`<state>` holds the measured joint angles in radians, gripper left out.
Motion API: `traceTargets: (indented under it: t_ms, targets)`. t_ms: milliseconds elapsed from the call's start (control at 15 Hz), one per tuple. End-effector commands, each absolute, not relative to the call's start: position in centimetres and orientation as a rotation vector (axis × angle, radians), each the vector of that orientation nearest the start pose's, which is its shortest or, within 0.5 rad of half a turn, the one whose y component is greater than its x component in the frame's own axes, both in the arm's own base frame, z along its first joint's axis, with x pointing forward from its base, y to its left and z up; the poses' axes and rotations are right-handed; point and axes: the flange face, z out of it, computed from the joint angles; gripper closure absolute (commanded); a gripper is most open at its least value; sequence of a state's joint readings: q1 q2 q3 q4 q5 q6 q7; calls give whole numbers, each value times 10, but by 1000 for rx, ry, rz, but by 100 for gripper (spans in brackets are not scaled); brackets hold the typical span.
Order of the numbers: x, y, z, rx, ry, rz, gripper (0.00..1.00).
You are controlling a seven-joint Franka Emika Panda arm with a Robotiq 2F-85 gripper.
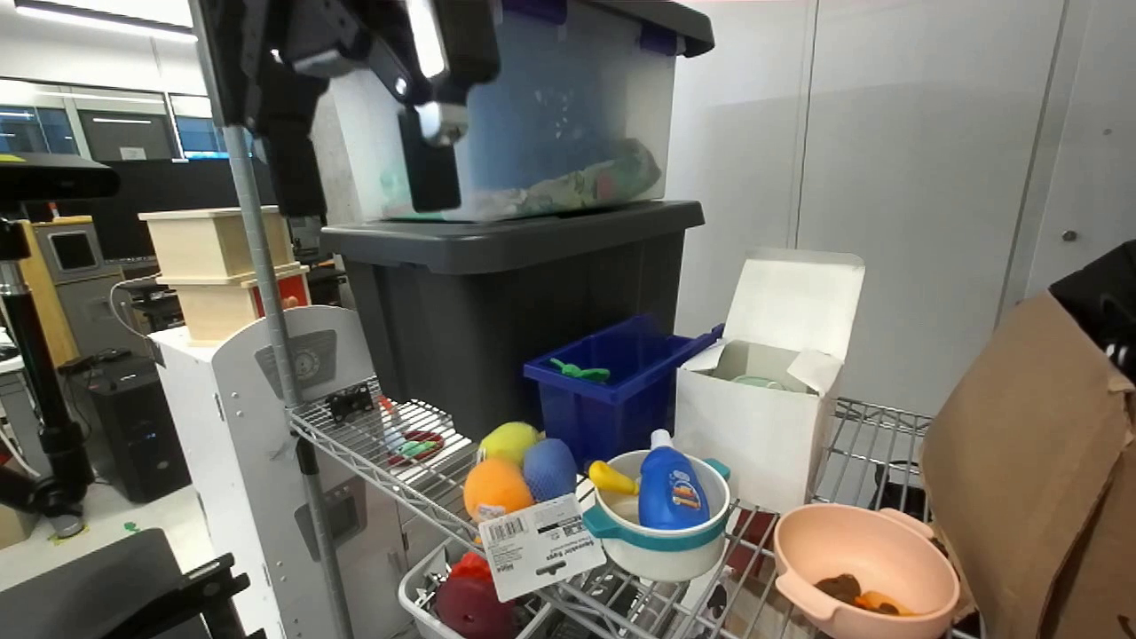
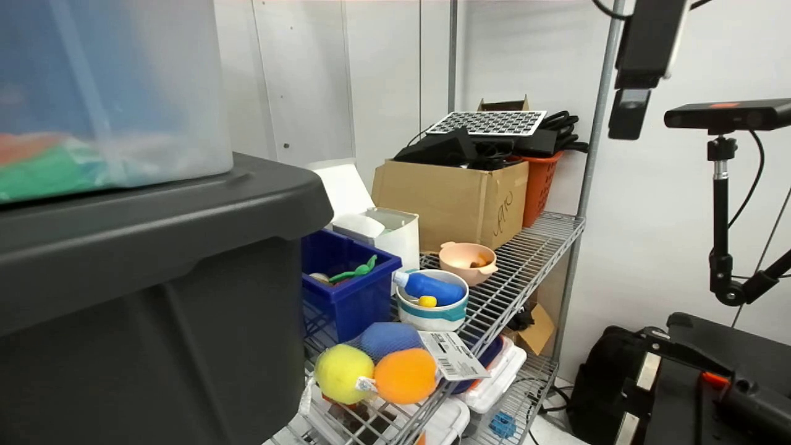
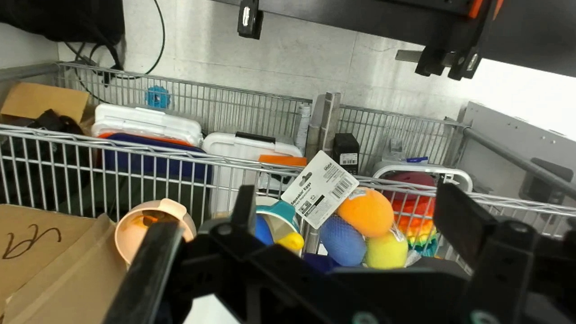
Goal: Pick up the bottle and put it in the bowl
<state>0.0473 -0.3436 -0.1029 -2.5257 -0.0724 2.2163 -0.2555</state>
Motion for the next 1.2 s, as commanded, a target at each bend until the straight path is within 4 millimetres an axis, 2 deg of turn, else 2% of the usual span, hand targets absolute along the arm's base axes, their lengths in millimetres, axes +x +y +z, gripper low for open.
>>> traceTargets:
  t_ms: [0, 400, 867, 1133]
  targets:
    - [464, -27, 378, -3138, -391, -40, 0]
    - [496, -29, 344, -3157, -406, -72, 0]
    - [530, -32, 283, -3173, -411, -49, 0]
    - [550, -29, 273, -3179, -416, -50, 0]
